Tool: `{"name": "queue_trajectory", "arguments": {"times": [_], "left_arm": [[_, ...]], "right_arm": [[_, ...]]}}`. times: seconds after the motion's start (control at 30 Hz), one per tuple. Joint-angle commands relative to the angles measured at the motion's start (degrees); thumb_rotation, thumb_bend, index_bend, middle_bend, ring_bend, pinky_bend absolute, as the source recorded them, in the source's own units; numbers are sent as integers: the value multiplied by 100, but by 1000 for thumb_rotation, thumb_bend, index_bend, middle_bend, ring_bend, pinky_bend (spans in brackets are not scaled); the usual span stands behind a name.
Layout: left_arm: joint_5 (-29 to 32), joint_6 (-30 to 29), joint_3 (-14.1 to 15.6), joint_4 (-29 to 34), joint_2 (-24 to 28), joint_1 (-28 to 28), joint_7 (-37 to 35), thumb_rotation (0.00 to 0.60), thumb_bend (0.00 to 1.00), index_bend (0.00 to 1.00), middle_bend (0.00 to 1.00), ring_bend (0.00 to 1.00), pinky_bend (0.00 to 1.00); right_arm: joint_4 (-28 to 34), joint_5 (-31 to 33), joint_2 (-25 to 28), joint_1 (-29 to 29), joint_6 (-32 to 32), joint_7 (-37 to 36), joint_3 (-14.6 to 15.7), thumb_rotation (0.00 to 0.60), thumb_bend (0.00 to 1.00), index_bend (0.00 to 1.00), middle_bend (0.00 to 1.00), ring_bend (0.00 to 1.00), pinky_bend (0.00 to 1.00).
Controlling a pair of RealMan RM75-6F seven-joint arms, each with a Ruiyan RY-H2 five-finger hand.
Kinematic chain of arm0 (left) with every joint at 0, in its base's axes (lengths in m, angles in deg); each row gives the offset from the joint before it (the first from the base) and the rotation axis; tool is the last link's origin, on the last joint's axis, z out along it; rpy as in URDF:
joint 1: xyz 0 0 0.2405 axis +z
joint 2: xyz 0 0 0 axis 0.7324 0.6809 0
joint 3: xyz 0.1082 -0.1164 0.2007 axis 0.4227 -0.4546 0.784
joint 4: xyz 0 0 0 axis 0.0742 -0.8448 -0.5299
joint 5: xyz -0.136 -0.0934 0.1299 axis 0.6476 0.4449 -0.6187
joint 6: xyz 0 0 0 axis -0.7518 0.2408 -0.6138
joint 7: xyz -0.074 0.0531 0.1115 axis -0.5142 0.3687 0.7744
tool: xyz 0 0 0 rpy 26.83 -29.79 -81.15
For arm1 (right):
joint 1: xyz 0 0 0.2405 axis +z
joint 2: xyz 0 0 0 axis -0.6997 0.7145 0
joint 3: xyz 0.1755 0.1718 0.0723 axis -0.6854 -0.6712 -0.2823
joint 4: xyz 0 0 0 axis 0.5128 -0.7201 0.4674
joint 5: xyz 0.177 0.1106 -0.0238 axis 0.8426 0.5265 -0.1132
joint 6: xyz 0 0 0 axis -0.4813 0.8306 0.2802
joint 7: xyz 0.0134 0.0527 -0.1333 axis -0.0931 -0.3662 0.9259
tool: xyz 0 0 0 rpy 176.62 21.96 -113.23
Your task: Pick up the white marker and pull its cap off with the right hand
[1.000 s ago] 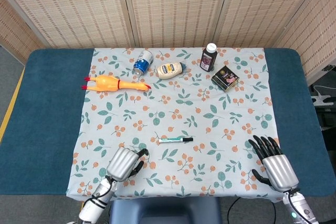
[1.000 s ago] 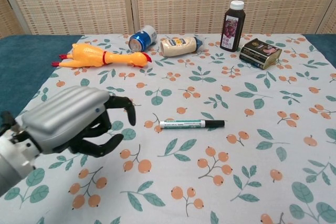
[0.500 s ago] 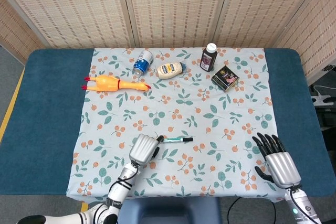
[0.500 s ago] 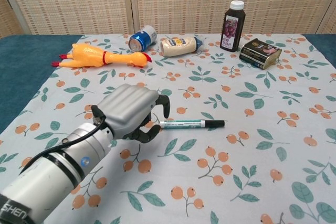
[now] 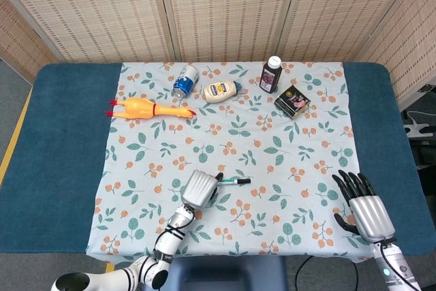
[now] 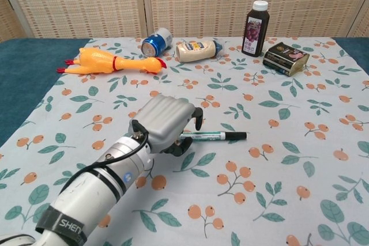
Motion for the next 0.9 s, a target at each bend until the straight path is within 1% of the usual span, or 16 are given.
{"name": "queue_trajectory", "arguments": {"times": [0.03,0.2,0.37,0.5,0.6,0.77,0.9], "left_arm": [[-5,-40,34,-4,-16,-30,-19,600,424,411,1000,1000,1000],[28,-47,70,-162,-55,-101,85,600,414,408,1000,1000,1000],[68,-33,102,-451,-92,-167,157,600,415,405,1000,1000,1000],[114,-15,125,-541,-97,-186,173,600,418,409,1000,1000,1000],[125,-35,151,-538,-92,-195,160,600,420,438,1000,1000,1000],[146,-41,180,-494,-62,-211,133,600,423,451,1000,1000,1000],[124,-98,229,-483,-48,-213,68,600,426,508,1000,1000,1000]], "right_arm": [[1,8,5,2,-10,-4,4,554,198,0,0,0,0],[10,4,12,5,-14,2,15,555,198,0,0,0,0],[30,-1,28,-7,26,7,12,555,197,0,0,0,0],[28,7,27,-7,24,13,14,555,198,0,0,0,0],[23,10,18,-5,19,18,17,555,198,0,0,0,0],[24,6,13,-13,41,26,17,554,198,0,0,0,0],[21,12,9,-5,19,34,23,555,198,0,0,0,0]]}}
